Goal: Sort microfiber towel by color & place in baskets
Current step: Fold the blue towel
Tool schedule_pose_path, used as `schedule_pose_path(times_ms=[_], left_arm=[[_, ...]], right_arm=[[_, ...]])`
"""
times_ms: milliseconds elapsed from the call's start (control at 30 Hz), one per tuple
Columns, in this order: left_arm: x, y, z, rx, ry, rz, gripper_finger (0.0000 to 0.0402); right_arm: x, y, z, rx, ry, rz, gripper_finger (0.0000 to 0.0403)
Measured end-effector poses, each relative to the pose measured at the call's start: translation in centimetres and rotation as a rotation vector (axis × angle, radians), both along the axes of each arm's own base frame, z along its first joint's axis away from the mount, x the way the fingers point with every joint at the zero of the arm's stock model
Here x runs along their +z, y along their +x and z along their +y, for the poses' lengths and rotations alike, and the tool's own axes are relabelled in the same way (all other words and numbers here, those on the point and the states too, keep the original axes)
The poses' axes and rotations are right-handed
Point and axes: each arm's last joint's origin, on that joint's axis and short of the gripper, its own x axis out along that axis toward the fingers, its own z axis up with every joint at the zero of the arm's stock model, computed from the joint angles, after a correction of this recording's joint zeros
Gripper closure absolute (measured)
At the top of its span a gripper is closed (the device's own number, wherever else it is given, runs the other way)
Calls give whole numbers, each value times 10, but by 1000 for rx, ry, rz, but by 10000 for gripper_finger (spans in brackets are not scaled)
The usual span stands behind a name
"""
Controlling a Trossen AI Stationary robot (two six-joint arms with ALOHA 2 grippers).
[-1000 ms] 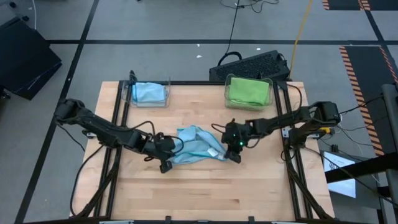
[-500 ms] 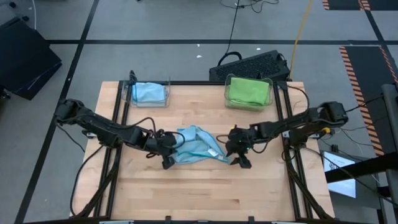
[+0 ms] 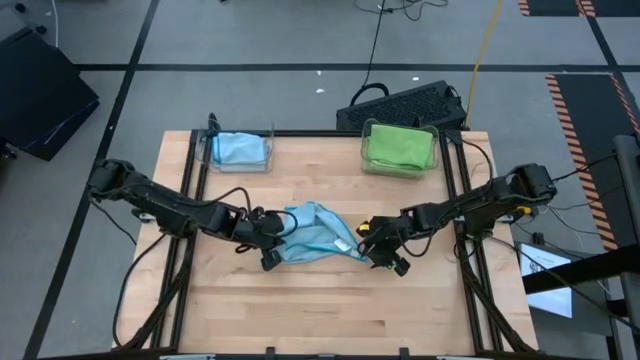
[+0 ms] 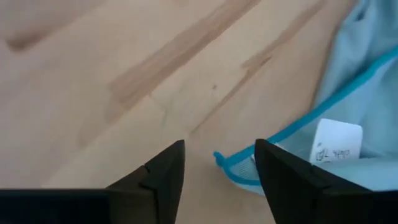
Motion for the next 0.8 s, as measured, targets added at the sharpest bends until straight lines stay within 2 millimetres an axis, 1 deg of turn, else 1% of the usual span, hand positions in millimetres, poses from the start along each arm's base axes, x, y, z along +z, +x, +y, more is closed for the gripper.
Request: schedule_pose_path(times_ms=[133, 233, 400, 533, 667, 800], left_arm=[[0, 0, 0, 2, -1, -3, 392], [0, 0, 0, 2, -1, -3, 398], [0, 0, 1, 3, -1, -3, 393], [0, 0, 1, 3, -1, -2, 398], [0, 0, 1, 5, -2, -3, 393], [0, 0, 1, 3, -1, -4, 398]], right_arm=[[-8, 2, -1, 54, -77, -9, 238], [-13, 3, -3, 80, -118, -9, 246], [-18, 5, -7, 119, -155, -15, 258], [-22, 7, -10, 155, -185, -24, 280], [-29, 8, -11, 177, -202, -10, 320], [-31, 9, -11, 143, -182, 7, 381]])
